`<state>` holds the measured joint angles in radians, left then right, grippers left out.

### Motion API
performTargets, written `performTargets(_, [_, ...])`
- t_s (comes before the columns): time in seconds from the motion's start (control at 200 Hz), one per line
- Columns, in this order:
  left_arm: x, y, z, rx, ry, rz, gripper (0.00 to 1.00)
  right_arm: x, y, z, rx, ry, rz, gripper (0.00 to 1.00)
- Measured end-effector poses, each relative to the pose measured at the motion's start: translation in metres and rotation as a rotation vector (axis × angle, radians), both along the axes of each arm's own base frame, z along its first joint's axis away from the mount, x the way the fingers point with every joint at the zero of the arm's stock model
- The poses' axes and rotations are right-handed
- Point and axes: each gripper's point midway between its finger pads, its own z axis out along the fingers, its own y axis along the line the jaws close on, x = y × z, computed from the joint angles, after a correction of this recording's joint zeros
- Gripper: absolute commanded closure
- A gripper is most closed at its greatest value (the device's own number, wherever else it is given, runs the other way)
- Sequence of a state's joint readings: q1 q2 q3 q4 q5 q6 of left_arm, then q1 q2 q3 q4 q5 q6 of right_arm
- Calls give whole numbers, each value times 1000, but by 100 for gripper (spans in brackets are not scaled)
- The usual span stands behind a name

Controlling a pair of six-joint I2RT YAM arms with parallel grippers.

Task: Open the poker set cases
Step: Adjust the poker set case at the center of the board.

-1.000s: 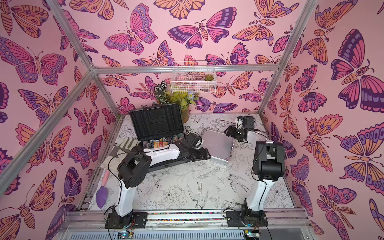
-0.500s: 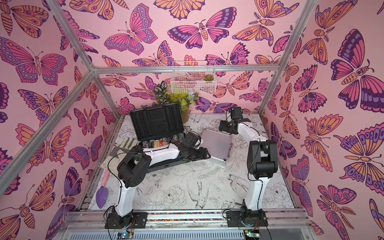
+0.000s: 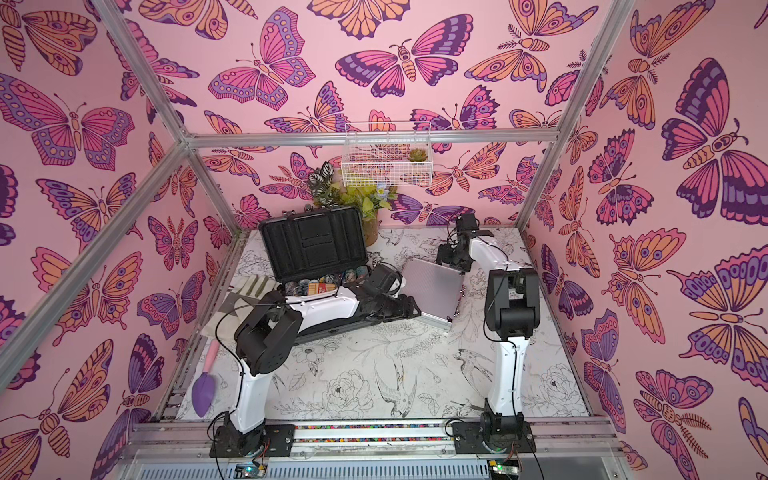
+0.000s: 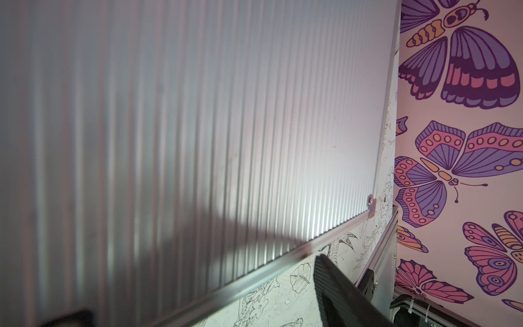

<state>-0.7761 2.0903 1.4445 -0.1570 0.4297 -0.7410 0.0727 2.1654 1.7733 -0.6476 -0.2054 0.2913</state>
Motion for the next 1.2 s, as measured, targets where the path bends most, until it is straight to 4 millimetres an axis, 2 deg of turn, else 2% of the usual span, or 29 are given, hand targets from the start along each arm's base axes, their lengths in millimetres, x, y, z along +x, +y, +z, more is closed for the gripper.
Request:
performTargets(0.15, [3, 4, -1, 4, 5, 9, 29, -5, 7, 1, 36, 13, 44, 29])
performTargets(0.28, [6, 8, -2, 10, 9, 16, 30, -13, 6, 0, 56, 30, 56, 32])
performTargets(0.506, [7, 8, -1, 11, 17, 16, 30, -37, -9, -2, 63, 57, 35, 34])
performTargets(0.711, [14, 6, -1, 15, 21, 22, 30, -70, -30, -3, 128, 62, -57, 34])
performTargets(0.881, [28, 0, -1, 11, 11, 37, 30, -100, -40, -5, 149, 54, -133, 33])
performTargets(1.202, [71, -6, 0, 5, -36, 88, 29, -148, -34, -13, 217, 27, -219, 31])
